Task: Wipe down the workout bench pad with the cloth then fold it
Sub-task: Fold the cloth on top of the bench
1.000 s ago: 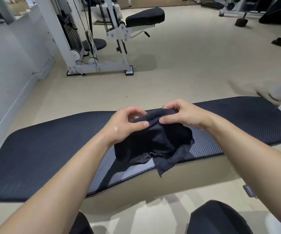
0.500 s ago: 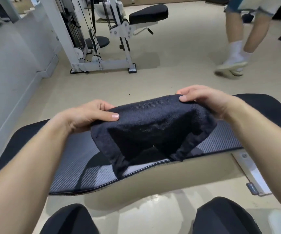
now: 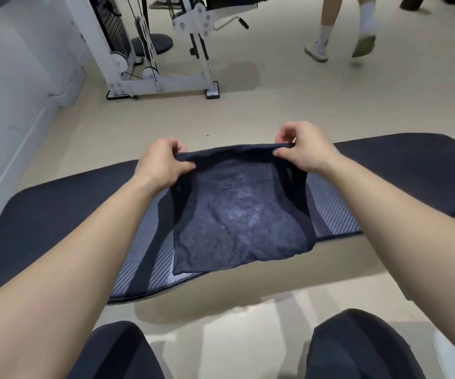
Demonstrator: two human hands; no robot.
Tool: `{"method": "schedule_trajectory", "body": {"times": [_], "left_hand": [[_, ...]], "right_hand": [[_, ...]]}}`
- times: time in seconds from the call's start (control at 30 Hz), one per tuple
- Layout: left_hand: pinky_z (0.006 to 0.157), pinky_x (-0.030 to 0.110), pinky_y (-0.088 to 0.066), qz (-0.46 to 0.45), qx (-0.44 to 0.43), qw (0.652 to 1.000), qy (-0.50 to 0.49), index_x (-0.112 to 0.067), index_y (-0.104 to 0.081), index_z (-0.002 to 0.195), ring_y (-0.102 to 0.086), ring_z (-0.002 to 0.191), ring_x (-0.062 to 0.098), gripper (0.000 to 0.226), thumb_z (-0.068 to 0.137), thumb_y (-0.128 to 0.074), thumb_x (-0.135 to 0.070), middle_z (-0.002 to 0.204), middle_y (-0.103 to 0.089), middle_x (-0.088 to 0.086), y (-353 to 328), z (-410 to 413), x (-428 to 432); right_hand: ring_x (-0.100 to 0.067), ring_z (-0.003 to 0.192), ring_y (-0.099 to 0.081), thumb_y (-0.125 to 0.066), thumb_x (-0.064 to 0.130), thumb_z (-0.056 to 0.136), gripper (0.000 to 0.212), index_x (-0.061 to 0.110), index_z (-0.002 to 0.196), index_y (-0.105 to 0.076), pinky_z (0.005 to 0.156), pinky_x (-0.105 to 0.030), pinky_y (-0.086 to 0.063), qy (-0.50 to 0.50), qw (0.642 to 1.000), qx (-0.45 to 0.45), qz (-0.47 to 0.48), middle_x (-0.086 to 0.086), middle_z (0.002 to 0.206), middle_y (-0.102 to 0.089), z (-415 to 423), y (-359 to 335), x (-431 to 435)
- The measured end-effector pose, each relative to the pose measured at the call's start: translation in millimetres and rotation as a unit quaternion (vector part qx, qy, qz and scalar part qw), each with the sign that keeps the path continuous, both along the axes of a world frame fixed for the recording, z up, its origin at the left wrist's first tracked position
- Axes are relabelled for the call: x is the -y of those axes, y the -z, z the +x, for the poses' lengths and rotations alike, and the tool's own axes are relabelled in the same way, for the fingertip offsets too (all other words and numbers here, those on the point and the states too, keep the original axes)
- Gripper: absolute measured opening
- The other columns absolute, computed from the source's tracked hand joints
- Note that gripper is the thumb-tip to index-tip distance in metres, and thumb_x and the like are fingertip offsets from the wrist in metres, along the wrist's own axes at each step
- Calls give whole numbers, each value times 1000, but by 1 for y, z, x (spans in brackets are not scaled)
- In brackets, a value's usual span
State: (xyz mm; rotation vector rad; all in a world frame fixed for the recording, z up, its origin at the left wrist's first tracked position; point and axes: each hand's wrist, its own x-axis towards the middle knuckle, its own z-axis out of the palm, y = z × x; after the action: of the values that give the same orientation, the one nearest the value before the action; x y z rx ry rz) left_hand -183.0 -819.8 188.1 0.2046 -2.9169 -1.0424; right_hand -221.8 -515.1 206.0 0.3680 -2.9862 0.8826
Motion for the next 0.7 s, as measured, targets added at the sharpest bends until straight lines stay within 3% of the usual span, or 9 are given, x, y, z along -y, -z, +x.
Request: {"method": "schedule_trajectory", "body": {"times": [0.13, 0.3, 0.43, 0.57, 0.7], "left_hand": [[61, 33, -37, -112, -30, 993, 36, -23, -47, 66, -55, 73, 21, 34, 78, -78, -27, 72, -58, -8, 11, 34, -3], [59, 32, -35, -106, 38, 980, 166, -23, -40, 61, -47, 63, 9, 33, 72, -70, -16, 65, -51, -10, 38, 85, 1], [55, 33, -38, -113, 86, 971, 190, -23, -37, 62, -39, 56, 10, 28, 70, -63, -14, 60, -51, -16, 54, 120, 1], [56, 32, -38, -122, 91, 968, 200, -21, -36, 63, -40, 59, 10, 28, 70, -63, -14, 57, -46, -8, 56, 136, -2], [60, 31, -39, -180, 85, 950, 239, -22, -39, 68, -44, 70, 8, 22, 72, -60, -18, 66, -50, -10, 57, 137, 1]], "right_hand": [[-19, 69, -55, -80, 30, 80, 30, 22, 75, -51, 65, -36, -45, -46, 997, -9, 56, 9, 69, -58, 39, 15, -8], [-24, 65, -49, -72, 27, 78, 38, 27, 68, -35, 57, -37, -42, -91, 990, 8, 112, 9, 64, -51, 102, 57, -26], [-20, 61, -44, -72, 24, 74, 43, 28, 68, -30, 51, -29, -29, -120, 985, 1, 123, 11, 61, -44, 142, 86, -38], [-17, 57, -37, -74, 20, 71, 41, 24, 69, -33, 48, -28, -25, -124, 983, -41, 131, 10, 60, -36, 162, 94, -43], [-19, 58, -40, -78, 23, 69, 49, 28, 71, -30, 55, -30, -26, -174, 968, -73, 167, 12, 64, -35, 163, 103, -39]]}}
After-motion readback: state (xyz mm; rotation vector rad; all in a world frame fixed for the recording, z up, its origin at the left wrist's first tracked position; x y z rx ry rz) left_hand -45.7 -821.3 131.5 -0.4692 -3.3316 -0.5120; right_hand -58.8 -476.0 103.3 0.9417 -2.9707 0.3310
